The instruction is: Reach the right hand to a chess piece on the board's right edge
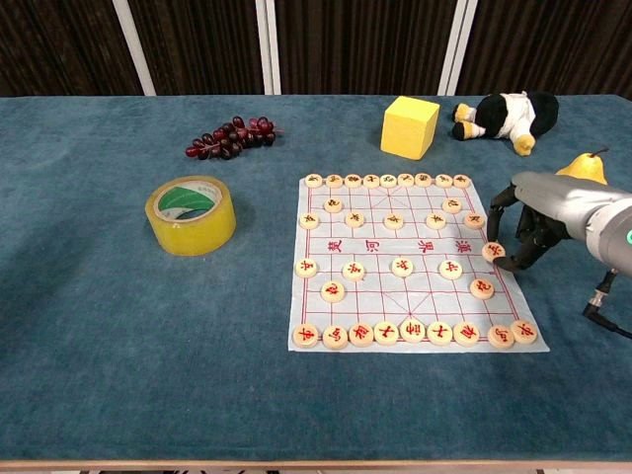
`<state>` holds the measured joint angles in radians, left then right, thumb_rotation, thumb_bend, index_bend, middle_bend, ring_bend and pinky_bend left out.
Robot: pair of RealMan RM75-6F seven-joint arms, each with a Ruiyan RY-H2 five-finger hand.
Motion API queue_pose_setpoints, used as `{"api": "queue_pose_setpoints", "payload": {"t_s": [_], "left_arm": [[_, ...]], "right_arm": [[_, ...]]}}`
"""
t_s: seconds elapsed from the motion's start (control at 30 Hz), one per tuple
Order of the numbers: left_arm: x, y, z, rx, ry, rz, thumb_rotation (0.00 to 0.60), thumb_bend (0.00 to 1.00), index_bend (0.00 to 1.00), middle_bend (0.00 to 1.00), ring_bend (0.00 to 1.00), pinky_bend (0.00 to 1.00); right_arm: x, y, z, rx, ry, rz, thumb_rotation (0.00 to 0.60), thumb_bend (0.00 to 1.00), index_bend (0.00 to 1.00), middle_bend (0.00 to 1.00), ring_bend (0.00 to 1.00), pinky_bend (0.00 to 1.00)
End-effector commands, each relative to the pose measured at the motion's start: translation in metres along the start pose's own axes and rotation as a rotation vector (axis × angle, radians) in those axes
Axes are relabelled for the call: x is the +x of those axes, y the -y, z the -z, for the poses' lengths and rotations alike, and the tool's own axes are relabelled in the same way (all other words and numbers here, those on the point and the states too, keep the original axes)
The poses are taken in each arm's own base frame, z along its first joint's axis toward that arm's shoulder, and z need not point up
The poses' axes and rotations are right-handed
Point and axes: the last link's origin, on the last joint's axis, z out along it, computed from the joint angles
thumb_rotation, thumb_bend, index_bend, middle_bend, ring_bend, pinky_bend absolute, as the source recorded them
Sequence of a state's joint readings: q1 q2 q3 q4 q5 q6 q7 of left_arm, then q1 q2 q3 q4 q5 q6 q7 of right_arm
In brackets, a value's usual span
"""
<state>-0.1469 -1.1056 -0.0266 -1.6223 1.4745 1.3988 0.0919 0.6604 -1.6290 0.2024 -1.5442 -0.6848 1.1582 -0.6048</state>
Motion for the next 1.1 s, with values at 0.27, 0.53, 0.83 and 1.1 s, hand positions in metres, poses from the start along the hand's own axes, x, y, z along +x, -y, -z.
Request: {"api": "queue_pose_setpoints", "payload": {"t_s": [0.27,0.53,0.83,1.1], "left_arm": [[-0.002,0.000,-0.002,0.024,0.007,-0.004,0.600,0.00,0.00,0.00,0.00,0.00],[-0.003,-0.002,-0.001,0.024,0.012,-0.008,0.600,0.00,0.00,0.00,0.00,0.00],[-0.003,-0.002,0.000,0.020,0.021,-0.007,0.600,0.00,0.00,0.00,0.00,0.00],[-0.003,-0.003,0.000,0.018,0.025,-0.007,0.600,0.00,0.00,0.00,0.00,0.00]], "right_arm": [[0.013,0.003,-0.009,-0.015,0.002,-0.014,0.600,0.39,0.55,1.00,1.00,1.00],[0.008,0.001,-0.014,-0.036,0.023,-0.002,0.600,0.39,0.55,1.00,1.00,1.00],[0.001,0.000,-0.016,-0.050,0.040,0.006,0.600,0.39,0.55,1.00,1.00,1.00],[-0.003,-0.003,-0.018,-0.065,0.042,0.002,0.600,0.39,0.55,1.00,1.00,1.00]]}}
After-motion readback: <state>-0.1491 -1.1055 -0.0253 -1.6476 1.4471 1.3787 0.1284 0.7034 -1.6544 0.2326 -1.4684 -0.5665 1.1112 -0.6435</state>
